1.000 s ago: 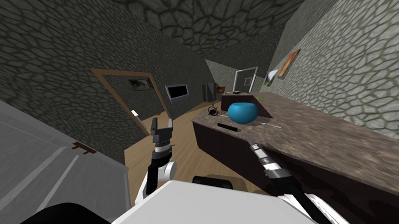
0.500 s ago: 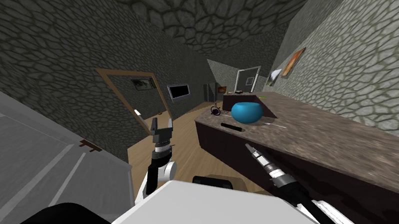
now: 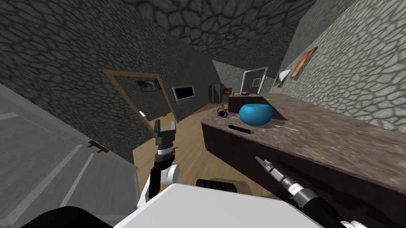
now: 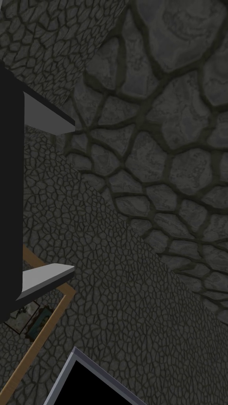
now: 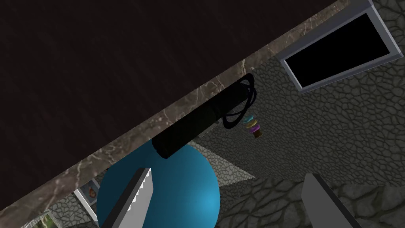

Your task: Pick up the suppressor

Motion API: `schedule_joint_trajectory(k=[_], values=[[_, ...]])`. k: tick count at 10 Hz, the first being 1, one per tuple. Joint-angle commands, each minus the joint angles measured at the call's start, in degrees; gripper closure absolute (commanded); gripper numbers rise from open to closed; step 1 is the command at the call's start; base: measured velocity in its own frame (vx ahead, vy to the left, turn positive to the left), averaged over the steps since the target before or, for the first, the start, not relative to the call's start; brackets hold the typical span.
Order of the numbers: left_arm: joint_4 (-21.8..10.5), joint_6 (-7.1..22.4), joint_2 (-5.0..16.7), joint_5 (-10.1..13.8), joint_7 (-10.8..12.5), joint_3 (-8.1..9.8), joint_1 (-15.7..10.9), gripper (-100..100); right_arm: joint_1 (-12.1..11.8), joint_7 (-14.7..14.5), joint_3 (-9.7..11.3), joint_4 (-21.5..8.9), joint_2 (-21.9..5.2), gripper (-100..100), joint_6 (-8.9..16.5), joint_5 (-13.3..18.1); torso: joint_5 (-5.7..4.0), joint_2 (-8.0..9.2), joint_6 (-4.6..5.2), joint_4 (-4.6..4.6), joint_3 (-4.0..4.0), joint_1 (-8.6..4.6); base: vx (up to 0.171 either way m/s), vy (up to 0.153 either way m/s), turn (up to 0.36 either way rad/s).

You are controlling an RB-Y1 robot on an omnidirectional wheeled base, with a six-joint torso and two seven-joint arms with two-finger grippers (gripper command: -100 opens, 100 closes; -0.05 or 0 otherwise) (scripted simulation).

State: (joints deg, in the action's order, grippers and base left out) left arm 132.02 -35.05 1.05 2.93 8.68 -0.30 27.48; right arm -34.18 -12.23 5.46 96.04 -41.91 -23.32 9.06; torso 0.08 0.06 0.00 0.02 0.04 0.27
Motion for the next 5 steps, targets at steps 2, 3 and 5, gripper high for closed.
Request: schedule_joint_trajectory(k=[2,3,5], values=[[0.00,0.00,0.00,0.00,0.00,0.00,0.00,0,-0.57,-0.77,0.64,-3.46,-3.77,-100,-0.23,0.80,-0.03,-0.01,0.00,0.00,-0.01,-0.15,-0.012,0.042,0.030],[0.00,0.00,0.00,0.00,0.00,0.00,0.00,0,-0.57,-0.77,0.64,-3.98,-5.17,-100,-0.23,0.80,-0.03,0.01,-0.01,0.00,0.00,-0.10,-0.005,0.068,0.023],[0.00,0.00,0.00,0.00,0.00,0.00,0.00,0,-1.13,-1.59,1.34,-6.90,-8.58,-100,-0.28,1.65,0.00,-0.03,-0.01,-0.01,-0.02,0.04,0.001,0.091,0.043]])
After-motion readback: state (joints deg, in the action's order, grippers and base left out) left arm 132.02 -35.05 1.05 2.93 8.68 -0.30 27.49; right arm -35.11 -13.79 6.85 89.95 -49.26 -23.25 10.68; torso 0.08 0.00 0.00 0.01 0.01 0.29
